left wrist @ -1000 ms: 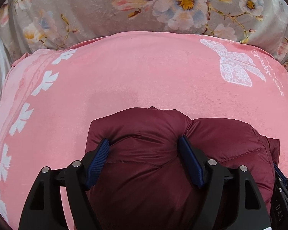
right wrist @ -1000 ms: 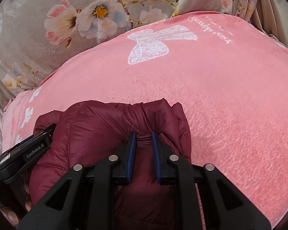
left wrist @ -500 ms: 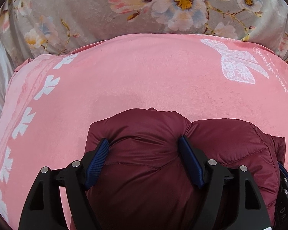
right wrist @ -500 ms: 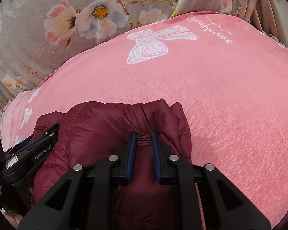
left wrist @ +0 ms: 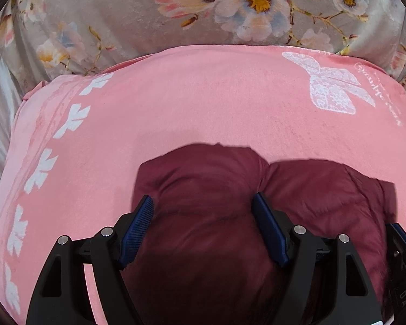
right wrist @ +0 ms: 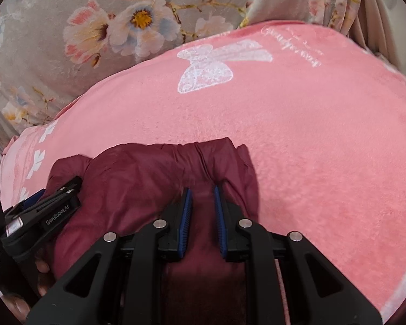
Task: Fold large clothes
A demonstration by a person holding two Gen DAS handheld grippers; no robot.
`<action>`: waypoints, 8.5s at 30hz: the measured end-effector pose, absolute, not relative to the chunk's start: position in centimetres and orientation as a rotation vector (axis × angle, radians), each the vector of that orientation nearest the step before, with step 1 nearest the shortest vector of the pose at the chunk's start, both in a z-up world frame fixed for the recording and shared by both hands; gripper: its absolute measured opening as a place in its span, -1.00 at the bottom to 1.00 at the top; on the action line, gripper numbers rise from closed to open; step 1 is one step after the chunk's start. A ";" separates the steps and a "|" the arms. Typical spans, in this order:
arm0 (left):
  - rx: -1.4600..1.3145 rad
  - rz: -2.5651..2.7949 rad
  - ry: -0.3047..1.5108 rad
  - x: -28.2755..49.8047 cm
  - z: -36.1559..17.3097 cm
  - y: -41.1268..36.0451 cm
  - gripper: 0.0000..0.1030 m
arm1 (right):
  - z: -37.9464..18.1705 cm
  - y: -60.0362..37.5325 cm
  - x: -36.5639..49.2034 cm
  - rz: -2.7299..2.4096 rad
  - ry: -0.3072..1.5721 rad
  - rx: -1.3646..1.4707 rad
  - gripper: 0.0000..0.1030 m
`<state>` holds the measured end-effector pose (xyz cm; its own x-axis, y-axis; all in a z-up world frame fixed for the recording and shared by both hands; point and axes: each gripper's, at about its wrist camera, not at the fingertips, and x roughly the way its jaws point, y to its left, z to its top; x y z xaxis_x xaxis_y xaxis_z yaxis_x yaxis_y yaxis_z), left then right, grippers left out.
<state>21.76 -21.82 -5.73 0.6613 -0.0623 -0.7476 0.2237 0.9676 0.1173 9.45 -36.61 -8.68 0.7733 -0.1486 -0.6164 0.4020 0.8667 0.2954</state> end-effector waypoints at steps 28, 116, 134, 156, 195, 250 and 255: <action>0.302 -0.161 0.830 10.2 -7.7 -18.2 0.46 | -14.1 -33.8 -0.6 -0.290 0.672 0.472 -0.28; 0.160 -0.099 0.867 34.1 -3.7 -4.7 0.06 | -3.9 -20.7 27.6 -0.152 0.664 0.182 -0.71; 0.204 -0.049 0.766 34.0 -8.9 -6.2 0.12 | -9.1 -20.2 28.8 -0.171 0.690 0.171 -0.75; 0.221 -0.024 0.696 33.3 -9.6 -6.7 0.12 | -9.2 -20.2 28.8 -0.172 0.684 0.164 -0.75; 0.008 -0.128 0.956 32.4 -10.4 2.6 -0.02 | -7.2 -22.4 26.0 -0.112 0.679 0.279 -0.95; 0.100 -0.076 0.807 33.1 -8.9 -2.3 0.21 | -10.7 -22.0 26.4 -0.150 0.681 0.258 -0.87; 0.109 -0.073 0.785 33.0 -9.4 -2.4 0.25 | -10.9 -22.1 26.6 -0.145 0.685 0.264 -0.87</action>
<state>33.01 -2.43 -9.38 0.7055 -0.0251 -0.7083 0.1060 0.9919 0.0704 26.63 -22.05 -10.93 0.7658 -0.0454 -0.6415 0.2182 0.9567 0.1928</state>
